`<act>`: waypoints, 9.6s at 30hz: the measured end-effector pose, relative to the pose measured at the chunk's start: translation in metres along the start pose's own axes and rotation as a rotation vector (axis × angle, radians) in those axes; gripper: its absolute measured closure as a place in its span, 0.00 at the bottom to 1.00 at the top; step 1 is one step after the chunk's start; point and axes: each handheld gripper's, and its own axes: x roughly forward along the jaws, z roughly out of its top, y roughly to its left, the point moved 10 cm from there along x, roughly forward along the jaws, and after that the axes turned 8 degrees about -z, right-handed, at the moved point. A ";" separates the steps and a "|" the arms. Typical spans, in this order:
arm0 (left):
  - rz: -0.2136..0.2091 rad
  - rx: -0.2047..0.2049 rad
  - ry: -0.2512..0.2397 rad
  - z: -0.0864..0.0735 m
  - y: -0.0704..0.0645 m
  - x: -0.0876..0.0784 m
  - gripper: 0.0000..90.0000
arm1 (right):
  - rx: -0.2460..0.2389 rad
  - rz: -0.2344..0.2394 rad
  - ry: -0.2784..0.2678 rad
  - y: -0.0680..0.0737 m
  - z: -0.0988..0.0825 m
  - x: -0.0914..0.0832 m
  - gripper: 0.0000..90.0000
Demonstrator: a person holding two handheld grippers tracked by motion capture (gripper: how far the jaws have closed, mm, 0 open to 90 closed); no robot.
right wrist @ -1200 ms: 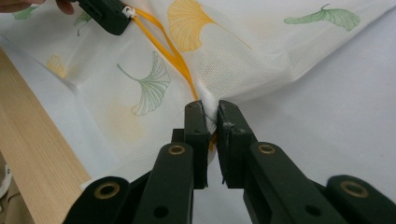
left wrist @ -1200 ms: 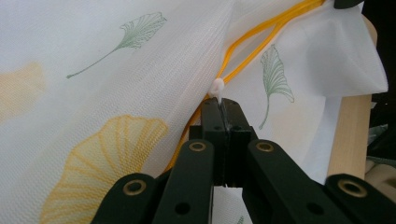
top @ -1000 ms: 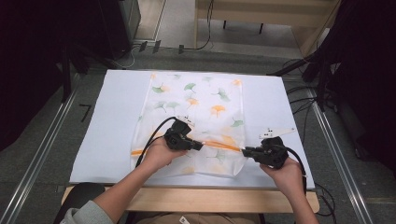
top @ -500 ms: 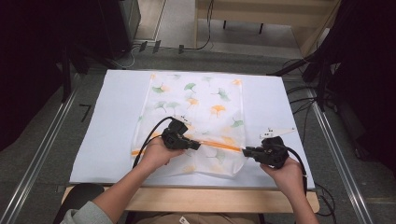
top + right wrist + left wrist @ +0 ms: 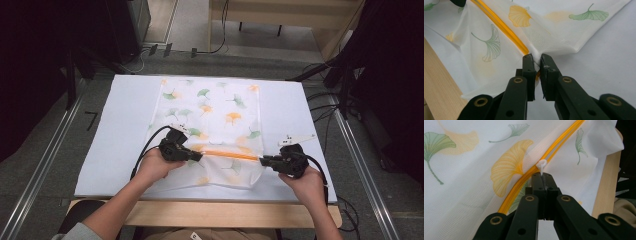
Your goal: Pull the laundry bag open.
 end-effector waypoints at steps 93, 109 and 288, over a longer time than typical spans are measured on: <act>0.030 -0.040 0.024 -0.031 0.011 -0.038 1.00 | -0.027 -0.020 0.037 0.000 -0.007 0.004 0.95; 0.066 -0.111 -0.031 -0.060 0.032 -0.079 1.00 | -0.033 -0.017 0.041 0.002 -0.008 0.004 0.94; 0.155 -0.219 -0.100 -0.112 0.062 -0.145 1.00 | 0.026 -0.012 0.052 -0.008 -0.010 0.006 0.94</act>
